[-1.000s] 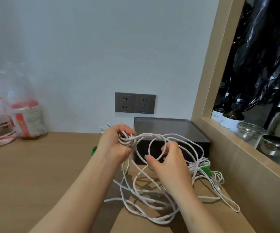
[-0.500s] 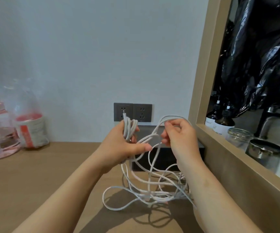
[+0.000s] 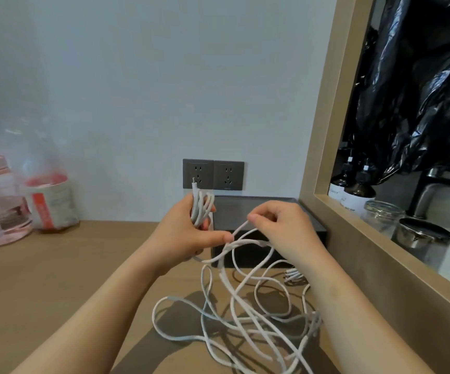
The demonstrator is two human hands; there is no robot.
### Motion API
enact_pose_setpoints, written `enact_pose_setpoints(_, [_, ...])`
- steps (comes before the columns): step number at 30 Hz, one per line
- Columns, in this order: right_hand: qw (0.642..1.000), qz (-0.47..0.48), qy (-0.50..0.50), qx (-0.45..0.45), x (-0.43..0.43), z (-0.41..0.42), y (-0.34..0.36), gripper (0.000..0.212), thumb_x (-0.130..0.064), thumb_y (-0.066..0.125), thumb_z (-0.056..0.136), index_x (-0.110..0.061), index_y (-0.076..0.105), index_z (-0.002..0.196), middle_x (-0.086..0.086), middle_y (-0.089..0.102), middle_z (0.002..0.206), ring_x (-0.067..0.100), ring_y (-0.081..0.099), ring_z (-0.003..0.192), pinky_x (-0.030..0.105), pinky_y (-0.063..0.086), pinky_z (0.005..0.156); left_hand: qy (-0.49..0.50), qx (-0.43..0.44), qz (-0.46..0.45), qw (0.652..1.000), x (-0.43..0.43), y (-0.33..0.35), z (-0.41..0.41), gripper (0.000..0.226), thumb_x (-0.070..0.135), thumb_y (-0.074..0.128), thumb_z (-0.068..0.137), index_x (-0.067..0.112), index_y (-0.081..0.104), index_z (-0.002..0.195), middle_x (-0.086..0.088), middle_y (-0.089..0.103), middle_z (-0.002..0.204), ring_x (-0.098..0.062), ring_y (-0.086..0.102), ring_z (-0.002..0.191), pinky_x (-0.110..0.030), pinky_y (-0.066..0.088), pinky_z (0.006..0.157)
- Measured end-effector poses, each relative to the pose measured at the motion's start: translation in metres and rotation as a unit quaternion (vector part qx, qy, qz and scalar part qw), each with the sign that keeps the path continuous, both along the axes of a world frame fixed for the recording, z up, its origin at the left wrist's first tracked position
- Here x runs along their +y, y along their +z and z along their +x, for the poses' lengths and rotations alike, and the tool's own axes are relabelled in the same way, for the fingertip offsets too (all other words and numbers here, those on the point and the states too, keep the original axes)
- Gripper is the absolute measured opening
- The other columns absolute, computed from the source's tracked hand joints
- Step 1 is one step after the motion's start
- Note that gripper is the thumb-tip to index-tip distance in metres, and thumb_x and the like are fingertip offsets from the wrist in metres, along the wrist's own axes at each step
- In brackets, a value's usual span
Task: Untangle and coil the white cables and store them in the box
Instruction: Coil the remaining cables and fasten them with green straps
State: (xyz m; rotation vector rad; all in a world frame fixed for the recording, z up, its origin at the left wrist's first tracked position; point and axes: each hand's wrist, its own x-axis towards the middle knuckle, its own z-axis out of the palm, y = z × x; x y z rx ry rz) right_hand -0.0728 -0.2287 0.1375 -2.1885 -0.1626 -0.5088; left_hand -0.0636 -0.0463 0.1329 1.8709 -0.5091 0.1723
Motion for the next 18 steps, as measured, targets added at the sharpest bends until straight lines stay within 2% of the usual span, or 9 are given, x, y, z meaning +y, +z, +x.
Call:
enact_pose_setpoints(3, [0.995, -0.028, -0.089, -0.023, -0.009, 0.005, -0.001, 0.011, -0.025, 0.054, 0.093, -0.025, 0.063, 0.086, -0.007, 0.059, 0.079, 0.003, 0.050, 0.071, 0.015, 0.039, 0.058, -0.040, -0.040, 0.163, 0.985, 0.006, 0.001, -0.005, 0.044, 0.024, 0.087, 0.060, 0.024, 0.051, 0.086, 0.007, 0.056, 0.071, -0.003, 0.051, 0.058, -0.023, 0.050, 0.061])
enact_pose_setpoints(6, [0.992, -0.029, -0.118, -0.043, -0.012, 0.006, -0.004, 0.012, -0.026, 0.049, 0.096, -0.022, 0.060, 0.091, -0.004, 0.059, 0.079, 0.005, 0.050, 0.069, 0.019, 0.039, 0.055, -0.085, -0.084, 0.302, 0.946, 0.003, -0.003, -0.007, 0.038, 0.021, 0.083, 0.065, 0.029, 0.049, 0.079, 0.009, 0.061, 0.073, -0.004, 0.054, 0.064, -0.018, 0.045, 0.060])
enact_pose_setpoints(9, [0.989, -0.042, -0.131, -0.054, -0.012, 0.004, -0.007, 0.013, -0.027, 0.046, 0.097, -0.022, 0.057, 0.093, -0.006, 0.055, 0.072, 0.007, 0.049, 0.066, 0.024, 0.038, 0.053, -0.054, -0.121, 0.352, 0.927, 0.001, -0.006, -0.002, 0.023, 0.014, 0.069, 0.074, 0.023, 0.049, 0.081, 0.008, 0.059, 0.075, -0.010, 0.054, 0.066, -0.024, 0.047, 0.061])
enact_pose_setpoints(11, [0.986, -0.064, -0.148, -0.048, -0.015, 0.003, -0.010, 0.014, -0.028, 0.044, 0.098, -0.022, 0.057, 0.096, -0.006, 0.056, 0.075, 0.012, 0.052, 0.071, 0.029, 0.045, 0.061, -0.011, -0.129, 0.323, 0.938, 0.001, -0.007, 0.002, 0.023, 0.013, 0.066, 0.079, 0.025, 0.047, 0.079, 0.008, 0.057, 0.073, -0.006, 0.052, 0.062, -0.016, 0.043, 0.055])
enact_pose_setpoints(14, [0.980, -0.098, -0.172, -0.030, -0.024, 0.003, -0.015, 0.016, -0.028, 0.042, 0.098, -0.023, 0.058, 0.098, -0.004, 0.058, 0.083, 0.017, 0.054, 0.079, 0.036, 0.051, 0.071, 0.064, -0.126, 0.206, 0.968, 0.004, -0.008, 0.012, 0.027, 0.015, 0.066, 0.085, 0.031, 0.045, 0.077, 0.011, 0.057, 0.073, -0.003, 0.054, 0.062, -0.010, 0.040, 0.053])
enact_pose_setpoints(16, [0.972, -0.133, -0.196, -0.008, -0.030, 0.003, -0.019, 0.017, -0.028, 0.041, 0.099, -0.024, 0.057, 0.098, -0.003, 0.060, 0.086, 0.018, 0.053, 0.079, 0.033, 0.049, 0.067, 0.123, -0.123, 0.138, 0.975, 0.006, -0.008, 0.021, 0.024, 0.015, 0.064, 0.088, 0.028, 0.046, 0.079, 0.008, 0.055, 0.072, -0.011, 0.054, 0.063, -0.019, 0.044, 0.055])
enact_pose_setpoints(18, [0.952, -0.185, -0.242, 0.022, -0.040, 0.002, -0.024, 0.017, -0.025, 0.038, 0.099, -0.023, 0.055, 0.096, -0.001, 0.060, 0.086, 0.020, 0.052, 0.075, 0.029, 0.040, 0.060, 0.162, -0.092, 0.016, 0.982, 0.012, -0.007, 0.031, 0.013, 0.012, 0.062, 0.089, 0.013, 0.050, 0.085, 0.000, 0.053, 0.073, -0.016, 0.052, 0.063, -0.023, 0.043, 0.055])
